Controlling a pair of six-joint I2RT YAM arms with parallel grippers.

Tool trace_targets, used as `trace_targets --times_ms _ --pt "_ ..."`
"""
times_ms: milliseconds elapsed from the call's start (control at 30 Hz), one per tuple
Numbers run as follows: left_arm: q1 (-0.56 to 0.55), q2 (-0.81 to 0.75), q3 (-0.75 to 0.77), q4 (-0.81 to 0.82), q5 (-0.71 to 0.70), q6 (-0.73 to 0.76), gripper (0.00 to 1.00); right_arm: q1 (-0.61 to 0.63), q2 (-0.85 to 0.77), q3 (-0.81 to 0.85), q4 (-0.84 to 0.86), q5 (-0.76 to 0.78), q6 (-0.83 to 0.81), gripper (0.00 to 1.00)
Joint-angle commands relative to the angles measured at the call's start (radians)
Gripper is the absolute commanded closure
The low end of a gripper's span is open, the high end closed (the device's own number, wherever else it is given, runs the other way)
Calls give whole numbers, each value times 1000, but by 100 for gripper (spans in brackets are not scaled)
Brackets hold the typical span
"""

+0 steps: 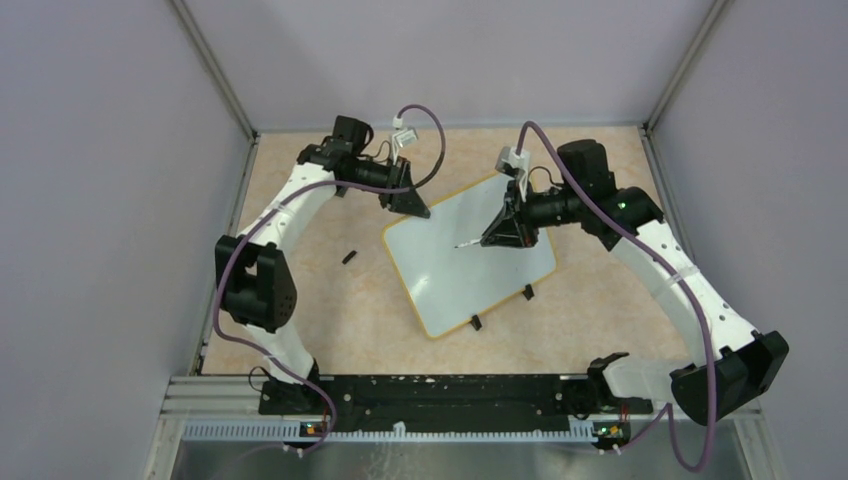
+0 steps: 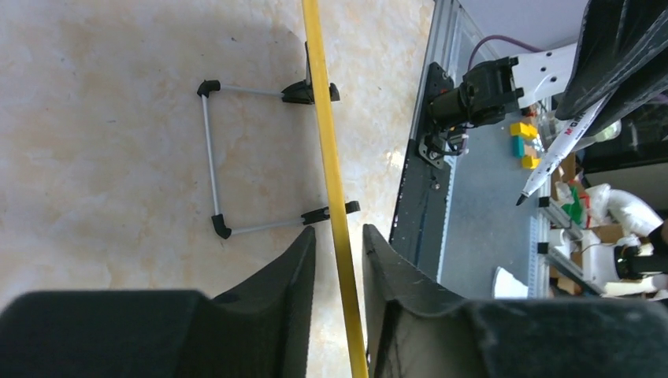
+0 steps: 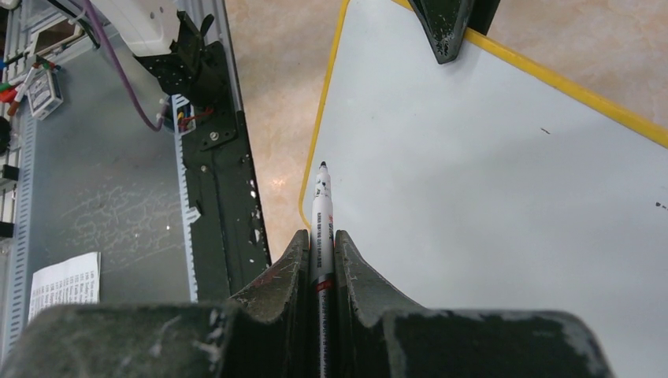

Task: Write a sentence on the whiteboard
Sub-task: Adjust the whiteboard on the whiteboard stand, then hold the whiteboard on the whiteboard stand.

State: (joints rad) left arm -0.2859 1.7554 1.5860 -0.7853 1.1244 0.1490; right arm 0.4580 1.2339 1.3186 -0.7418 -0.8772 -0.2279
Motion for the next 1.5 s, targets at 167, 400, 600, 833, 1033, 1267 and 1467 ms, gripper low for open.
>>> trace_targets --times_ms 167,400,600,833,1033,1267,1467 --pt "-39 35 84 -21 -2 65 93 20 -26 29 -7 -20 -34 100" --pt "-69 80 122 -50 -8 61 100 31 -25 21 -4 -11 -31 100" --pt "-82 63 96 -20 -4 10 83 53 -39 -19 66 65 15 100" --pt "48 -14 71 -10 82 -31 62 132 -22 -33 173 181 55 100" --pt "154 -83 9 -148 141 88 58 193 33 13 232 247 59 100" --pt "205 -164 -129 -157 160 122 55 260 113 93 232 333 28 100" --pt "205 -181 -180 -71 179 63 58 298 155 124 264 354 45 100"
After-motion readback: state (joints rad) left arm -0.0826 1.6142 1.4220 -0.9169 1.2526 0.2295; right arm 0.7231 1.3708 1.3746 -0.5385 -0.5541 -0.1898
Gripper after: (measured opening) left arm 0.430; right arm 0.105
